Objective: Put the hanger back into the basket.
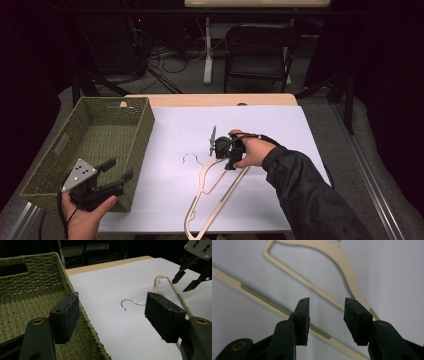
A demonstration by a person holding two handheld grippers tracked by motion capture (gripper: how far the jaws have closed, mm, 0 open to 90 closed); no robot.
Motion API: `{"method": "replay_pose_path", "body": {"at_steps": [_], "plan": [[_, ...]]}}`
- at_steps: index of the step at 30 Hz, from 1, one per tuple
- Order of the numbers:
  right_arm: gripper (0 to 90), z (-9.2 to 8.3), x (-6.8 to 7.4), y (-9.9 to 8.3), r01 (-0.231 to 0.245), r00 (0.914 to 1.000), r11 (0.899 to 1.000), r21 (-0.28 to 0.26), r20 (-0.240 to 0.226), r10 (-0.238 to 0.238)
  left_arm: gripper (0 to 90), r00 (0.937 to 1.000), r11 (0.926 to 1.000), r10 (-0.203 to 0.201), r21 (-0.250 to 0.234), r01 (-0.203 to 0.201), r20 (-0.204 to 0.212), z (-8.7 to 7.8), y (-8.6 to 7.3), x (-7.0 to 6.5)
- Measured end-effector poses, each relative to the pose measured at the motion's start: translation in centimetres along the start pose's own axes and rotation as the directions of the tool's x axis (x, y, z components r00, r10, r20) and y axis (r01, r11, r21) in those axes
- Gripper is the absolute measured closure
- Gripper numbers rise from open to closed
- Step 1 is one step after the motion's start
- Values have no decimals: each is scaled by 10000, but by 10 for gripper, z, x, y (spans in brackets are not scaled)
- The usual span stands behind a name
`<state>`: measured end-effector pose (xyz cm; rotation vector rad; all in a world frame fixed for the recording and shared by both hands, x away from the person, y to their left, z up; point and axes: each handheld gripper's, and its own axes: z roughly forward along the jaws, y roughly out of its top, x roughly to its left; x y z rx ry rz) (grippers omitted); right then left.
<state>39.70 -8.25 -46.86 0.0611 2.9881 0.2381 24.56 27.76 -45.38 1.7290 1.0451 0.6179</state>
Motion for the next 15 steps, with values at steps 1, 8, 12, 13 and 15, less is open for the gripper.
{"method": "replay_pose_path", "body": {"at_steps": [1,8,12,13,15], "plan": [[559,3,1,1,26,10000,10000,27,-45,-26,282,10000,10000,-22,-2,22,13,0,0,0],[562,16,3,9,437,9987,9984,345,-267,-428,282,10000,10000,11,17,-11,38,1,0,-1],[561,23,3,13,549,9982,9972,502,-284,-535,282,10000,10000,29,27,-29,40,1,0,-1],[559,24,4,13,601,9979,9967,541,-253,-588,282,10000,10000,29,27,-29,40,1,0,-1],[558,25,4,15,668,9975,9962,559,-253,-655,283,10000,10000,25,20,-25,45,1,0,-1]]}}
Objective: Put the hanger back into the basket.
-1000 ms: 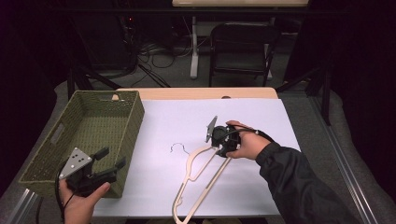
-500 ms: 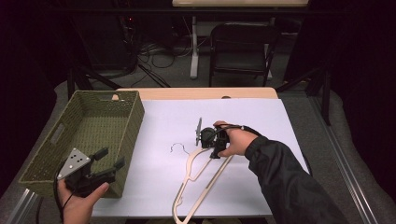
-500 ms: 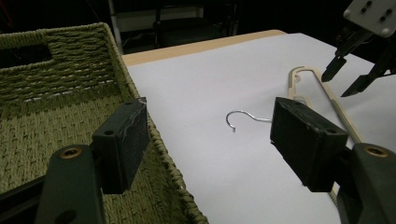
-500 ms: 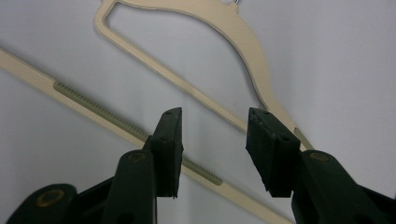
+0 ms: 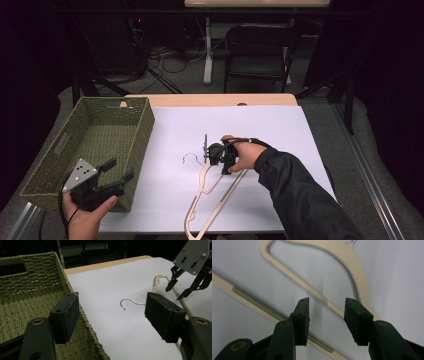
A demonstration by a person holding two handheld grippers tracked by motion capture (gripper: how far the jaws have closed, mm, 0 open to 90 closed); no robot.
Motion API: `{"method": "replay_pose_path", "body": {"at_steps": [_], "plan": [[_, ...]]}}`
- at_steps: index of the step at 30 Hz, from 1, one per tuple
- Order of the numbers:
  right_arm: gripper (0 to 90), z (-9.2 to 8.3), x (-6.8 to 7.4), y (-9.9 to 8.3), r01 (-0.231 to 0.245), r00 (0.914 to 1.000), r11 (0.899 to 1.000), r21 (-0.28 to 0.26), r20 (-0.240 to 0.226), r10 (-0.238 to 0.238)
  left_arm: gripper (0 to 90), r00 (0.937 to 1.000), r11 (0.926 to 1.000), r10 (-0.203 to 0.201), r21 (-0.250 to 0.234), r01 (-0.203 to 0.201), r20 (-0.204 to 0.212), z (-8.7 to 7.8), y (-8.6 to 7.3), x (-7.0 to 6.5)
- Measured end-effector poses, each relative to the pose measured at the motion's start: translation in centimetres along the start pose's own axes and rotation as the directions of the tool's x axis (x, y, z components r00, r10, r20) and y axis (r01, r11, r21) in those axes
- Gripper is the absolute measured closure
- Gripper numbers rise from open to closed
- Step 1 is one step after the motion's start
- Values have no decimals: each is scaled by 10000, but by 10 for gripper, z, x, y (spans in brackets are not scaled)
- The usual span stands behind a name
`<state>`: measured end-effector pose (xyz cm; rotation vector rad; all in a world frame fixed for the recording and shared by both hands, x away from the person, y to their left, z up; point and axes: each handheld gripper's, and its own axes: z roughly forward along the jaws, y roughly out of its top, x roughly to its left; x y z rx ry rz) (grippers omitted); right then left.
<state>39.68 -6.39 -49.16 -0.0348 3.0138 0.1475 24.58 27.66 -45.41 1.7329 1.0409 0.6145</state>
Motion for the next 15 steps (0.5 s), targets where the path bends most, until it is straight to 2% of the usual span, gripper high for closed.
{"method": "replay_pose_path", "body": {"at_steps": [10,15], "plan": [[551,15,2,8,430,9989,9988,220,-193,-426,283,10000,10000,5,-67,-5,38,-1,1,-2],[558,22,3,12,614,9969,9979,209,-511,-603,287,9998,9999,119,-11,-118,141,0,0,-4]]}}
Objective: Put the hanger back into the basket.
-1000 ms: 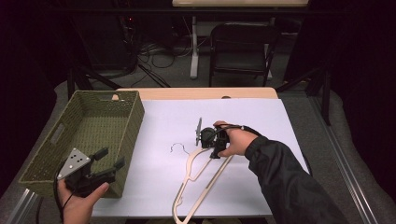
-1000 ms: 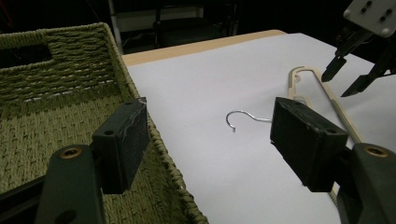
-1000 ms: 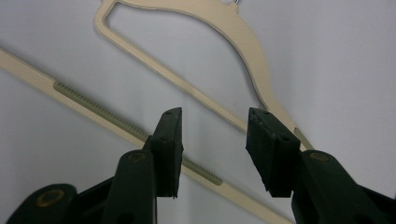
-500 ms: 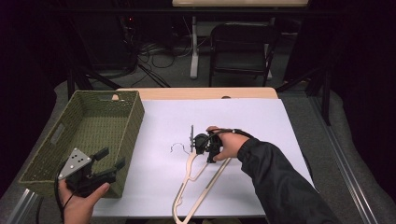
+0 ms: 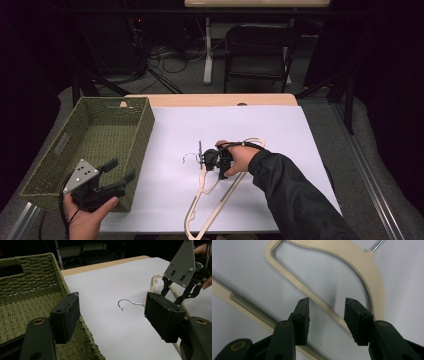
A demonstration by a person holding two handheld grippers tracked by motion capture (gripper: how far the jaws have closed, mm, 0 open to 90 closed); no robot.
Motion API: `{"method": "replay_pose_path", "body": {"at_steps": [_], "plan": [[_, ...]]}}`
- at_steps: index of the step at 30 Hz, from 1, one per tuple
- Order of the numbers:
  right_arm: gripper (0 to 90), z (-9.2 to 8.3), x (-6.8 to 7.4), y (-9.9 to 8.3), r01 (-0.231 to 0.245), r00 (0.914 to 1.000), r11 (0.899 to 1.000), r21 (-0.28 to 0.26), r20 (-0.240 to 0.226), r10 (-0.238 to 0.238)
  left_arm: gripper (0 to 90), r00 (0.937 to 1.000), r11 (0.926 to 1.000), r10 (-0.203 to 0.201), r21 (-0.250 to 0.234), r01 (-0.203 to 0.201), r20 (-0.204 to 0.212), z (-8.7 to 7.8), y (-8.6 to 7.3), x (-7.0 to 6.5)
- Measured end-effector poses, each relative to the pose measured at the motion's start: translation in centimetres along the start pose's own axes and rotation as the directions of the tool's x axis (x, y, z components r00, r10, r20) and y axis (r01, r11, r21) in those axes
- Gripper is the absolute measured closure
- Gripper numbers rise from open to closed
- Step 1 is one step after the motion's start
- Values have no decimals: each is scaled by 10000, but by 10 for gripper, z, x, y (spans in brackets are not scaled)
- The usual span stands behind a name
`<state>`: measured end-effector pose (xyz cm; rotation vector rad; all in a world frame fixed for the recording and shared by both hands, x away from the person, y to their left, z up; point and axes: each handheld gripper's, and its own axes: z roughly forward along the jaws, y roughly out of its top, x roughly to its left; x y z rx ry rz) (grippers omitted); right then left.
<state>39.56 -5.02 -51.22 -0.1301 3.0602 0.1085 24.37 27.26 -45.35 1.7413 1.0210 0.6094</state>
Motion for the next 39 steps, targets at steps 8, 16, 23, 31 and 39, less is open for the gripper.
{"method": "replay_pose_path", "body": {"at_steps": [8,16,23,31,39], "plan": [[527,7,1,1,227,9997,9997,63,-116,-226,288,9999,10000,93,10,-93,146,1,0,-5],[514,13,-1,-1,311,9992,9994,145,-239,-307,287,9985,9995,248,165,-256,486,7,0,-15],[517,16,-3,-2,272,9992,9995,144,-280,-268,289,9958,9984,420,352,-450,820,16,-3,-25],[594,14,-6,-2,82,9976,9994,329,-690,-59,292,9928,9973,485,503,-543,1093,22,-5,-32],[613,14,-5,-3,230,9972,9988,421,-717,-200,294,9928,9972,472,526,-533,1101,23,-6,-31]]}}
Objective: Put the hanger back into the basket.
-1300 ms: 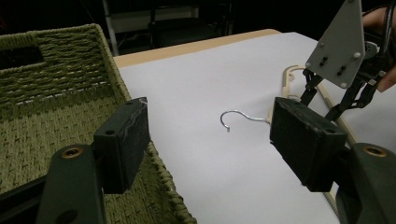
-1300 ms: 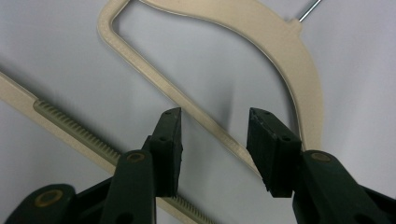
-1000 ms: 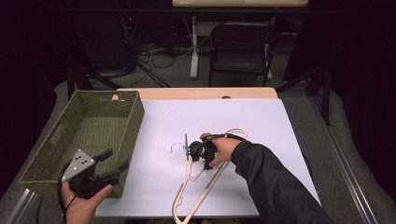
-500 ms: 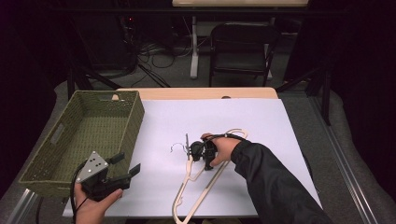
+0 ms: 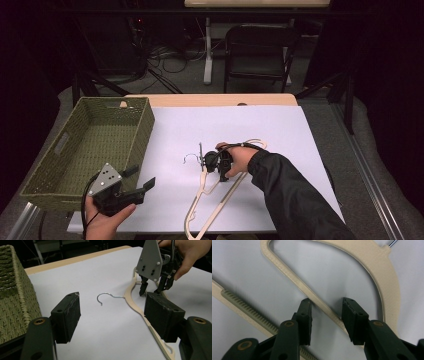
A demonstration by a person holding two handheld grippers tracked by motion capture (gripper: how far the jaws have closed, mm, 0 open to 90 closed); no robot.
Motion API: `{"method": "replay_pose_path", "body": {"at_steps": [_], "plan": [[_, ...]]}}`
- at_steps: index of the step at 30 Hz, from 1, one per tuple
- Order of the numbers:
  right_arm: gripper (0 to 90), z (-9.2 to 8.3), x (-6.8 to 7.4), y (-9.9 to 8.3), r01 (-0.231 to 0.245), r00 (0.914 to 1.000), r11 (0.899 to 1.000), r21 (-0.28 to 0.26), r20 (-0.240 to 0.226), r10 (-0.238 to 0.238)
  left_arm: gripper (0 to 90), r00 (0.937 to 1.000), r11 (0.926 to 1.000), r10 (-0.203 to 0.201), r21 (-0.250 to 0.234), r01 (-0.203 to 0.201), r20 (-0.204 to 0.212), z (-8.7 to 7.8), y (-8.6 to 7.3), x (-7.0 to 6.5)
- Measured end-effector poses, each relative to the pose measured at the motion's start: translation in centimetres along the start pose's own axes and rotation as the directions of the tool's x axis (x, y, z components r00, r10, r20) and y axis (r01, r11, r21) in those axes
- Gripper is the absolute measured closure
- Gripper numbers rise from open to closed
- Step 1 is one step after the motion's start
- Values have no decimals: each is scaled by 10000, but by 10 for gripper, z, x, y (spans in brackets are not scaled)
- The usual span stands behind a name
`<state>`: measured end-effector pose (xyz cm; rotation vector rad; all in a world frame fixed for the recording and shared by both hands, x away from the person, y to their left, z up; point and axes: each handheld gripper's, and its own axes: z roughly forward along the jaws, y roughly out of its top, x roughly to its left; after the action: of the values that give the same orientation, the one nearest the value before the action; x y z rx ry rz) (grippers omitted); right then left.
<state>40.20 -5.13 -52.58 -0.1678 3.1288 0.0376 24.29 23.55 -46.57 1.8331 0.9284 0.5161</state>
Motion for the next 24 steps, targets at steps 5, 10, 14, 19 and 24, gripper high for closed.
{"method": "replay_pose_path", "body": {"at_steps": [5,10,14,19,24], "plan": [[677,1,5,-2,157,9998,9999,41,131,-158,295,10000,10000,-26,-6,26,6,0,0,0],[765,1,8,-2,389,9992,9992,115,24,-390,294,10000,10000,-66,0,66,22,0,-1,1],[828,1,11,-1,799,9968,9966,177,0,-799,295,10000,10000,-88,10,88,17,1,-1,1],[857,1,13,-1,934,9956,9955,184,-37,-933,295,9999,9999,-129,24,129,5,1,-2,2],[858,1,14,-2,987,9951,9950,125,22,-987,295,9999,9999,-139,44,139,-15,2,-2,3]]}}
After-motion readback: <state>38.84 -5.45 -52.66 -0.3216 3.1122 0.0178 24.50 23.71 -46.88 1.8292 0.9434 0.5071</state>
